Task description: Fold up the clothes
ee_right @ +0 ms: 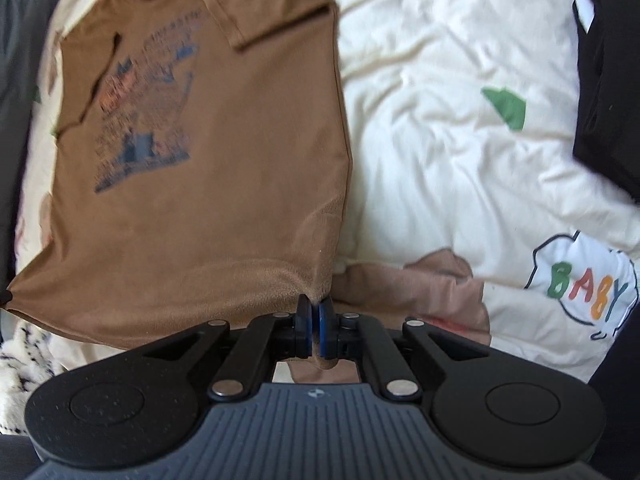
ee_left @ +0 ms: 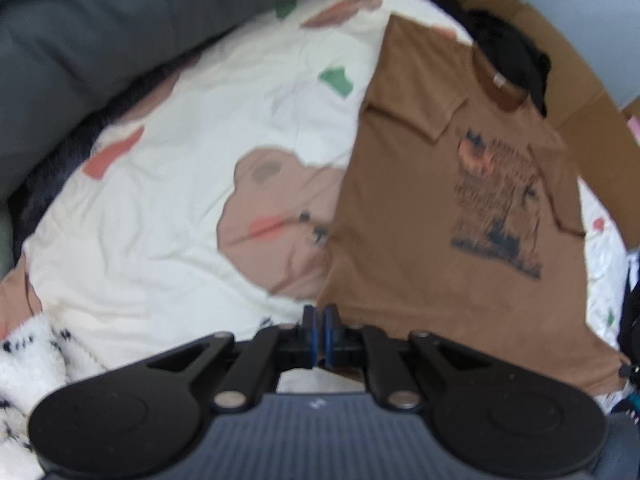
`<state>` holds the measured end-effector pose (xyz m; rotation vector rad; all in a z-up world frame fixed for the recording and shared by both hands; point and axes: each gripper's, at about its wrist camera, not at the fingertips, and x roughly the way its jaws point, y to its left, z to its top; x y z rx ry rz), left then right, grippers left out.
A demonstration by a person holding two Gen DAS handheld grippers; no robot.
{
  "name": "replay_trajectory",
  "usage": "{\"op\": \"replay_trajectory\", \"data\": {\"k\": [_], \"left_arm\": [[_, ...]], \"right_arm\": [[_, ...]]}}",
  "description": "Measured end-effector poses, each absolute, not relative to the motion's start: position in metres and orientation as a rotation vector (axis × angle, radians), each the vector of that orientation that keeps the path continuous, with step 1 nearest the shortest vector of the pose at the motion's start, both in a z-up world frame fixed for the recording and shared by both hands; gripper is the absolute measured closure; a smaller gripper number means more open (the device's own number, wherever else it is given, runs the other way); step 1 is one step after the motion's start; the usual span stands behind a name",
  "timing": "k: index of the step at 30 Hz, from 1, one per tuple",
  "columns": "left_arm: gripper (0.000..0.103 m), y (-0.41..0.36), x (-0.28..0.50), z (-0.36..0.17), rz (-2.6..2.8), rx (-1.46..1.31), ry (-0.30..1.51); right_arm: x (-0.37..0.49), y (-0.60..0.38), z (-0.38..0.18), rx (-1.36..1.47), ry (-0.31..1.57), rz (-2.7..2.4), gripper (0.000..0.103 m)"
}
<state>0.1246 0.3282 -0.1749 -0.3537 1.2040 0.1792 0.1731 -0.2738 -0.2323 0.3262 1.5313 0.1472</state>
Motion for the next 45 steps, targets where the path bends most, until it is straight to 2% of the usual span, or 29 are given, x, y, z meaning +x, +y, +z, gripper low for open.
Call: {"op": "replay_trajectory", "data": {"k": [6,19,34,45], "left_arm": [[0.1,0.327,0.149,-0.147,0.163,-0.388,1.136],[0.1,0.333,0.212,-0.119,0.149,-0.432,1.062],[0.1,0.351,0.324,-0.138,0.143,-0.494,0.97],[0.1,0.355,0.405,-0.166,0.162,-0.5,0.933]], "right_arm": [[0.198,-0.27,-0.201,0.354,1.424,0.172,0.1],[0.253,-0.284,-0.192,0.47,1.341,0.159,0.1],[0.341,-0.293,-0.199,0.56,1.227,0.169,0.1],[0.421,-0.293,-0.244,0.557,1.19,0.143,0.1]]}}
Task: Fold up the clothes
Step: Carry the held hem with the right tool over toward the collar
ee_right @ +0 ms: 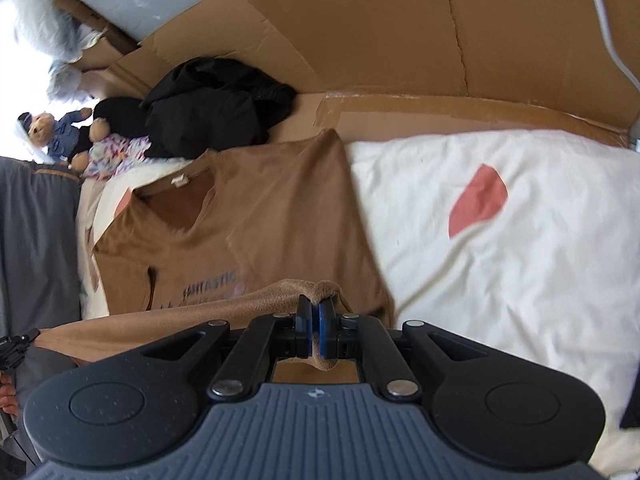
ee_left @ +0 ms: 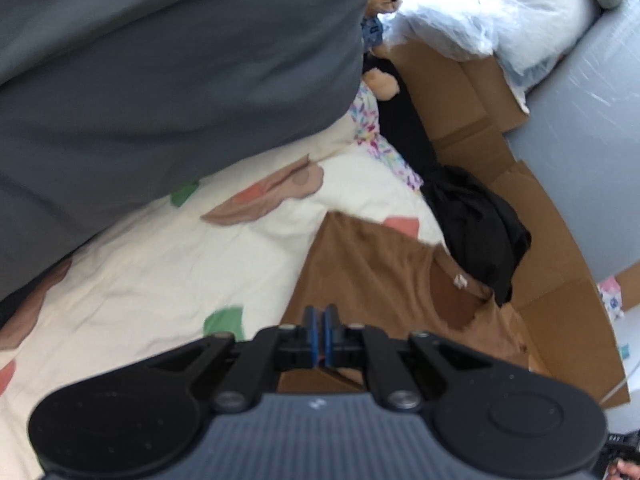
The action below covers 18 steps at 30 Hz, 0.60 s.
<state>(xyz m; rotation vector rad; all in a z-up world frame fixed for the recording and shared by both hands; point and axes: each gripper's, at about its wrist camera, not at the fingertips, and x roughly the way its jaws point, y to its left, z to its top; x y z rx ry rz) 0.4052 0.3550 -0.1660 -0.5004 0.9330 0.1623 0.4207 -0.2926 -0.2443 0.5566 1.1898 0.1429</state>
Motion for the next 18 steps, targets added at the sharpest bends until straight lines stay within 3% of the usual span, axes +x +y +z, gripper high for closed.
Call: {"op": "replay_trajectory", "data": {"k": [18], "left_arm": [[0.1,0.353,0.505,-0.231,0.206,-0.495,0.926]], "right_arm": [[0.514,-0.286,-0.31,0.526,1.182,0.106,0.1]]}}
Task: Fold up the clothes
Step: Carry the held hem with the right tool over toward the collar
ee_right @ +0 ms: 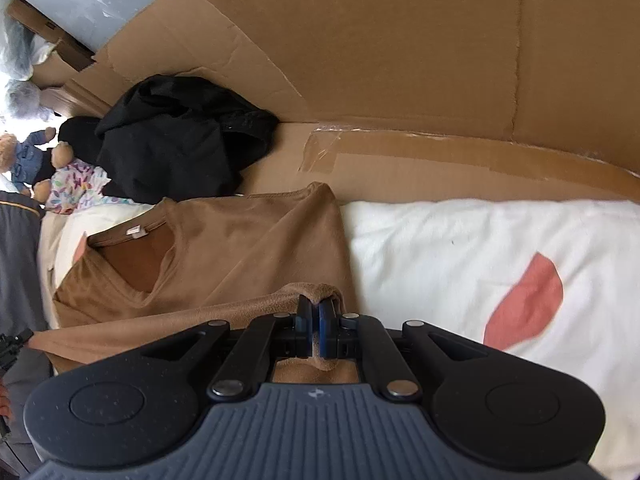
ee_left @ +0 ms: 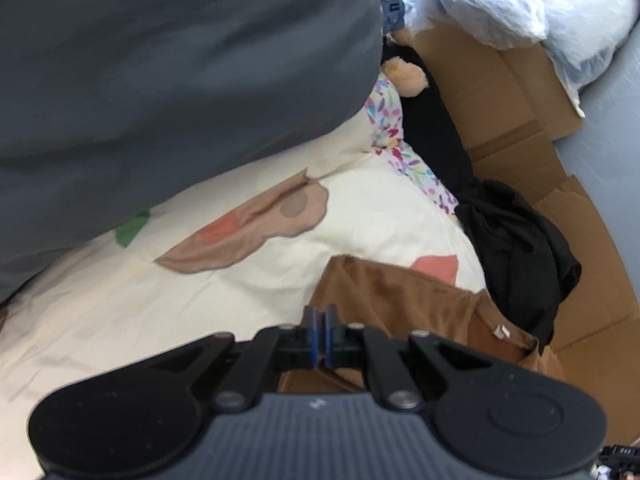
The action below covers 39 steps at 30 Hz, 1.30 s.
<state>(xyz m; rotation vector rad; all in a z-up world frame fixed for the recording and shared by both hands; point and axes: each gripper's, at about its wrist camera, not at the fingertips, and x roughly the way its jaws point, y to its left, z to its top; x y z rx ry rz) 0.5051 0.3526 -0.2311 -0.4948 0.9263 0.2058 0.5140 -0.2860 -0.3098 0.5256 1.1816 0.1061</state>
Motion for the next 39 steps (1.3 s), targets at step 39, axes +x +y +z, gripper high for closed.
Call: {"op": "replay_trajectory", "data": {"k": [39], "left_arm": [[0.089,0.344,0.544,-0.274,0.167,-0.467,0.939]], "right_arm": [[0.552,-0.282,-0.345,0.607,1.22,0.135,0.074]]}}
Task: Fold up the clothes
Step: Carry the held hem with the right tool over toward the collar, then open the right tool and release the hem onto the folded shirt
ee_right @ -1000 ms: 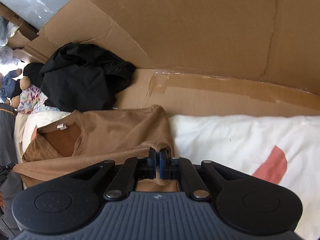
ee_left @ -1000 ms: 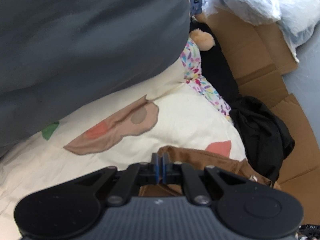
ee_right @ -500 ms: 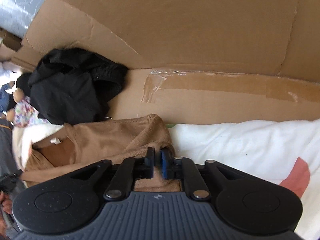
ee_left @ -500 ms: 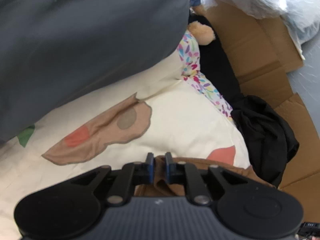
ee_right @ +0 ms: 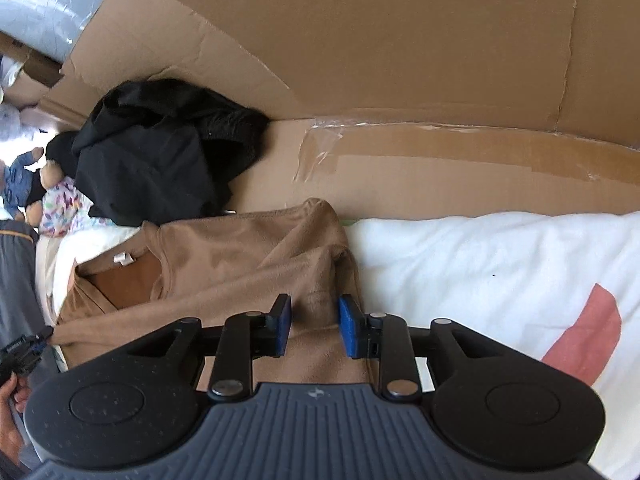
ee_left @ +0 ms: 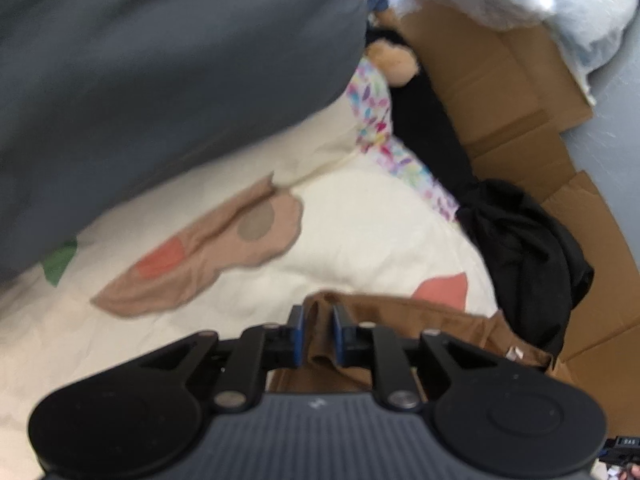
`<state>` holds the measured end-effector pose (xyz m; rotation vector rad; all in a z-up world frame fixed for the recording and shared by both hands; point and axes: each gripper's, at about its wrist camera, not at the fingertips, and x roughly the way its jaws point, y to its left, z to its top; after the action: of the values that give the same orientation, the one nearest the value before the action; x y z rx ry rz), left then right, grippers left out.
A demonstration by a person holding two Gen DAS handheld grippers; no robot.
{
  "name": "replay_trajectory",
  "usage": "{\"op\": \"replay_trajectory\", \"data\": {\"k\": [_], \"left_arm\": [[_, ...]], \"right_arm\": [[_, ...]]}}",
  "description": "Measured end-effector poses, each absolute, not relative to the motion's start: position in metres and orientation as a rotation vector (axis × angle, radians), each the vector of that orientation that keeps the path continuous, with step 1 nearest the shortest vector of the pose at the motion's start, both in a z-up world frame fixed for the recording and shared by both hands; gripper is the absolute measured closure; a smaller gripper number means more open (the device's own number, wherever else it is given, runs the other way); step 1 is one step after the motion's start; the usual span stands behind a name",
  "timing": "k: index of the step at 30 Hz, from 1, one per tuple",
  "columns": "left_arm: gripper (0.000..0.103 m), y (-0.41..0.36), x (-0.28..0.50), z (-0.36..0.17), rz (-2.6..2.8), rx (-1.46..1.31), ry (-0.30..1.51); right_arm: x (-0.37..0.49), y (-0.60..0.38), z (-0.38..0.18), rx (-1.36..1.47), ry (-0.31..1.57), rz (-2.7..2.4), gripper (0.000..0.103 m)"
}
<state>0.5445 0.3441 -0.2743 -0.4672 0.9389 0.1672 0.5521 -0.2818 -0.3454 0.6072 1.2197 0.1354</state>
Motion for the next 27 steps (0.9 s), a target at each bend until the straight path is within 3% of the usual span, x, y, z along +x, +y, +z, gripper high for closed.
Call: {"op": "replay_trajectory", "data": {"k": [7,8,9,11,27], "left_arm": [[0.088,0.34,0.541,-0.275,0.157,-0.465,0.959],[0.089,0.34,0.54,-0.276,0.153,-0.471,0.964],[0.097,0.341,0.54,-0.277,0.147,-0.476,0.972],[0.098,0.341,0.539,-0.278,0.146,-0.487,0.975],[0.099,0.356,0.563,-0.262,0.158,-0.623,0.91]], "right_arm": [[0.552,-0.283,-0.342,0.604,1.21,0.158,0.089],[0.552,-0.283,-0.342,0.606,1.208,0.161,0.091],[0.552,-0.283,-0.342,0.606,1.207,0.163,0.092],[0.552,-0.281,-0.344,0.609,1.204,0.175,0.096],[0.583,-0.289,-0.329,0.631,1.016,0.087,0.098]]}}
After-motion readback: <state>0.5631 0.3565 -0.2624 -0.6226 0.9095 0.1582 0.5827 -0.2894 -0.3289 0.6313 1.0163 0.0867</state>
